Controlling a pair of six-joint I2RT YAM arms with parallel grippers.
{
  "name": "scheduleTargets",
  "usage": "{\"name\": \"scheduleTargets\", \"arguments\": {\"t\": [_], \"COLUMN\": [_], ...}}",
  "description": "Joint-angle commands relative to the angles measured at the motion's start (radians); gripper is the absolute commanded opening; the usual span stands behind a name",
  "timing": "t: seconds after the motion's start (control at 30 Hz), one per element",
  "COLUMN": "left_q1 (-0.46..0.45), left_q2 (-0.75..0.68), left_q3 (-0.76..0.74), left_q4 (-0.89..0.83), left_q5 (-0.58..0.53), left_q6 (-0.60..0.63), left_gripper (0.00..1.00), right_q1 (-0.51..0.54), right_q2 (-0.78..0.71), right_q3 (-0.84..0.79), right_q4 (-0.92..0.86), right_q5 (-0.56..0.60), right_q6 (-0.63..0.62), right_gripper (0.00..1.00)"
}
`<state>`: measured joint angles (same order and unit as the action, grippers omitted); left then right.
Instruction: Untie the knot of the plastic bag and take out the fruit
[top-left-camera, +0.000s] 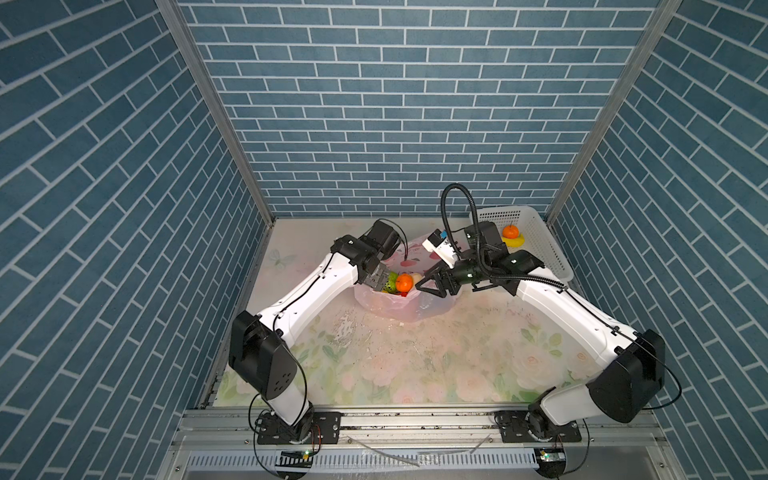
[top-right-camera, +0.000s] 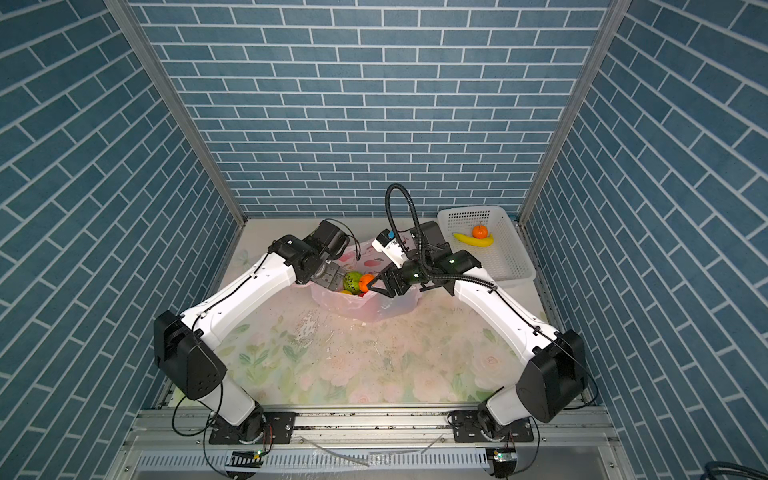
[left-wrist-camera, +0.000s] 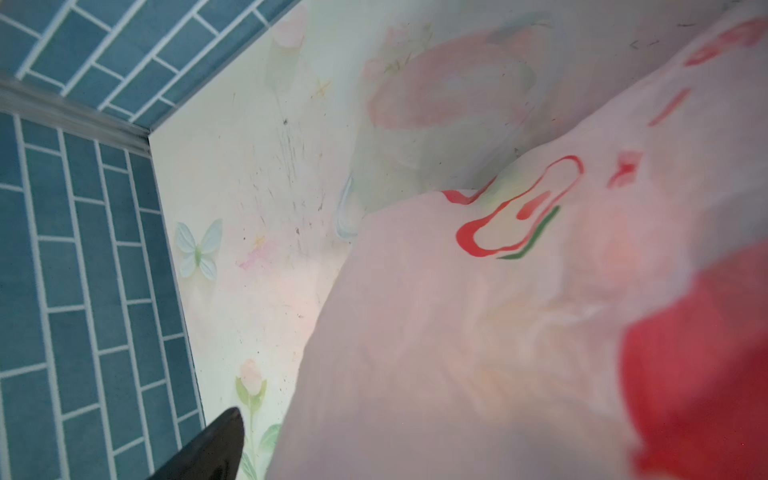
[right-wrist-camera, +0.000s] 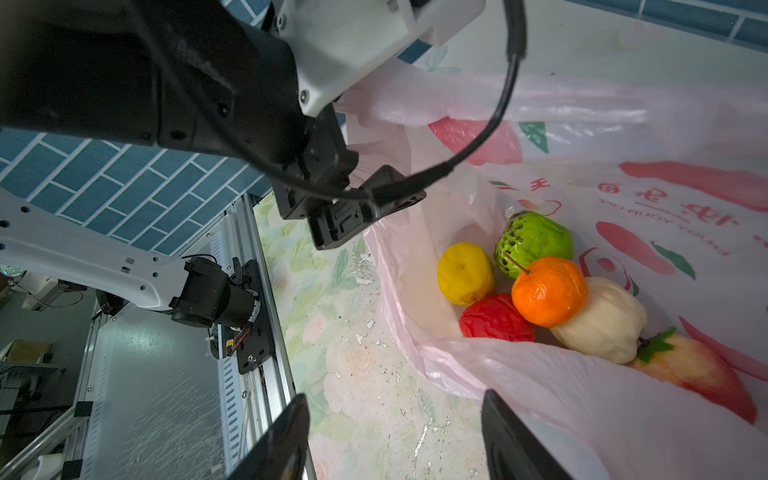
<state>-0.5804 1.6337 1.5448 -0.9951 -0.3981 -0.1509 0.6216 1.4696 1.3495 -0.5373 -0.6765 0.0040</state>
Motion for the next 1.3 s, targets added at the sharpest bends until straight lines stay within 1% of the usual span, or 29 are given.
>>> {"name": "scheduleTargets", "arguments": {"t": [0.0,0.07,0.13,0.2,0.27,0.33,0.47,0.57,0.67,0.73,0.87,1.03,1.07,1.17,1.27], "left_q1": [0.042,0.054,0.070,0.089,0.097,0.097,0.097,0.097,0.094,0.088,0.071,0.065,0.063,0.053,0.041], "left_q2": [-0.049,-0.052,-0.055,-0.061,-0.064,-0.066,-0.074,-0.089,-0.106,-0.112,-0.120,-0.154,-0.156,-0.161,-0.167], "left_q3": [-0.044,-0.056,-0.066,-0.072,-0.071,-0.072,-0.078,-0.080,-0.079,-0.071,-0.062,-0.084,-0.088,-0.098,-0.117], "left_q4": [0.084,0.092,0.093,0.090,0.080,0.070,0.066,0.086,0.118,0.132,0.153,0.209,0.218,0.247,0.282], "left_q5": [0.039,0.058,0.069,0.091,0.105,0.123,0.175,0.232,0.295,0.327,0.355,0.369,0.371,0.374,0.374], "left_q6": [-0.062,-0.076,-0.086,-0.090,-0.090,-0.087,-0.101,-0.116,-0.126,-0.131,-0.137,-0.157,-0.161,-0.173,-0.186], "left_gripper": [1.00,0.98,0.89,0.74,0.54,0.41,0.18,0.05,0.00,0.00,0.00,0.00,0.00,0.00,0.00], "right_q1": [-0.003,-0.003,-0.003,-0.003,-0.003,-0.003,-0.003,0.001,0.019,0.035,0.060,0.064,0.065,0.067,0.067], "right_q2": [-0.028,-0.028,-0.028,-0.028,-0.023,-0.019,0.000,0.022,0.059,0.085,0.165,0.285,0.302,0.355,0.413], "right_q3": [0.042,0.040,0.036,0.036,0.037,0.041,0.070,0.111,0.162,0.189,0.252,0.334,0.339,0.351,0.359], "right_q4": [0.019,0.018,0.022,0.023,0.026,0.026,0.026,0.022,0.014,0.015,-0.016,-0.119,-0.123,-0.113,-0.067], "right_q5": [0.001,0.002,0.003,0.004,0.004,0.006,0.012,0.007,0.010,0.011,0.073,0.204,0.222,0.326,0.449], "right_q6": [0.015,0.015,0.017,0.018,0.018,0.018,0.023,0.042,0.068,0.084,0.135,0.145,0.143,0.162,0.198], "right_gripper": [0.65,0.65,0.65,0.66,0.66,0.66,0.66,0.66,0.66,0.66,0.65,0.63,0.63,0.63,0.65]}}
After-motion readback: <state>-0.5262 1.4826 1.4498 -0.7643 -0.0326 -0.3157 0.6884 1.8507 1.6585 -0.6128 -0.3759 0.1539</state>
